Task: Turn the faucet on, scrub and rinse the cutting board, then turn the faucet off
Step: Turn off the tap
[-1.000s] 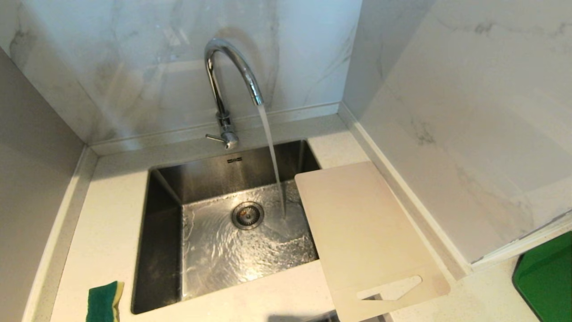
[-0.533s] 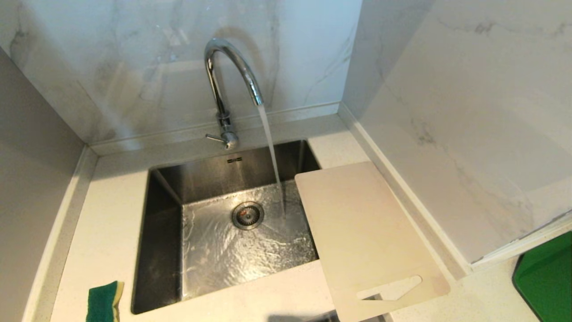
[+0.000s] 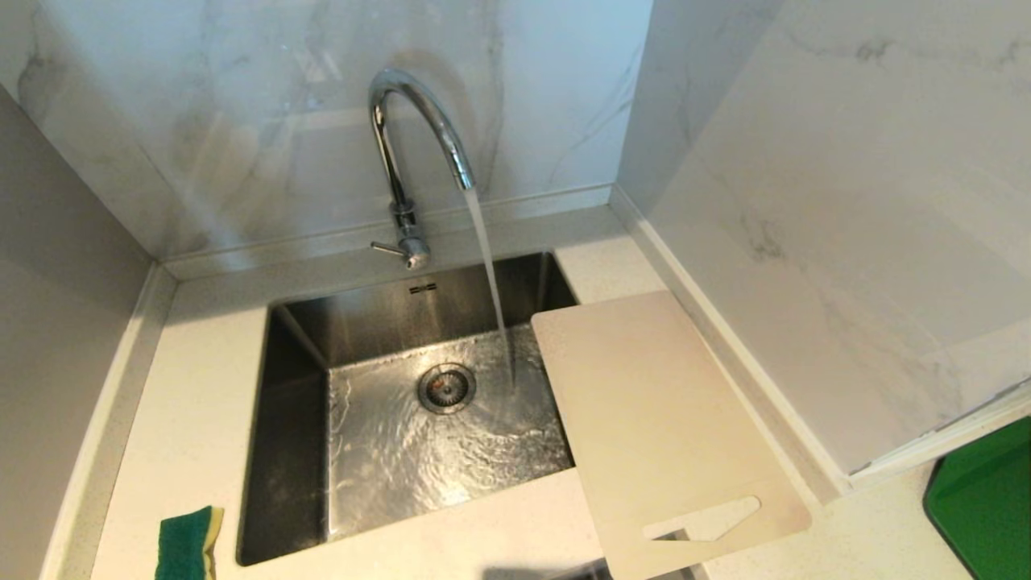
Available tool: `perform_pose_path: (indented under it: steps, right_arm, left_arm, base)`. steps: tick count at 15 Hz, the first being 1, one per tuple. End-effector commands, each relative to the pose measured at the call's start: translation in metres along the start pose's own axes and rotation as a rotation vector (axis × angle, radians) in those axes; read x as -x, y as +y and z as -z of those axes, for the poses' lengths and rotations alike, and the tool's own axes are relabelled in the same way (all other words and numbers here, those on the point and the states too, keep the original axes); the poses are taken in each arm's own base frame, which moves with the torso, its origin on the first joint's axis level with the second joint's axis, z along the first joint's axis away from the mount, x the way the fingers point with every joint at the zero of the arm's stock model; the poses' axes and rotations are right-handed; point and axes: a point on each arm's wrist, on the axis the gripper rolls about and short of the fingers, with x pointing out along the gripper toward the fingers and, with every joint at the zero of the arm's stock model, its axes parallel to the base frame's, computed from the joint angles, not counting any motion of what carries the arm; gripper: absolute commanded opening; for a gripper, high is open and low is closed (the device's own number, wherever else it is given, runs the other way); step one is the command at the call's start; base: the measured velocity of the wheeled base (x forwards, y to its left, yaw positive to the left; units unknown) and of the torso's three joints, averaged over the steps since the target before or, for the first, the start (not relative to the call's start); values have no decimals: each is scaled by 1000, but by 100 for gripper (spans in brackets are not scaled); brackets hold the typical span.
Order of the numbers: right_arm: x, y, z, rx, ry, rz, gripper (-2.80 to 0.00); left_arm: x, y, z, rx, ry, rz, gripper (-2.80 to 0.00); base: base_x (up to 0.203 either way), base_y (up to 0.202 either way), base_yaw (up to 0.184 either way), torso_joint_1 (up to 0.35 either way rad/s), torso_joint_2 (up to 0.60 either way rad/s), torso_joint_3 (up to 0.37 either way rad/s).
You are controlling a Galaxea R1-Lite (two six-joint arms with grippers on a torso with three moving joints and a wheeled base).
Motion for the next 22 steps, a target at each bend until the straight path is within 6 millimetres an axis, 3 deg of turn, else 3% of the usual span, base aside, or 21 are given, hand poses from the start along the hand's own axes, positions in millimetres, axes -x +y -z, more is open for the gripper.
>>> perform_pose_path:
  steps: [1, 19, 20, 22]
  right_arm:
    - [5, 0, 3, 15, -61, -4, -280]
    - [5, 0, 2, -53, -65, 17, -280]
    - [5, 0, 2, -53, -66, 17, -280]
    - [5, 0, 2, -53, -66, 17, -280]
  left_arm:
    - [0, 0, 0, 0, 3, 0, -280]
    - [0, 0, 0, -5, 1, -2, -280]
    - [1, 0, -2, -26, -6, -3, -280]
    - [9, 0, -28, -59, -65, 5, -280]
  base:
    - [0, 0, 0, 0, 0, 0]
    - [0, 0, 0, 0, 0, 0]
    - [0, 0, 0, 0, 0, 0]
    - [0, 0, 0, 0, 0, 0]
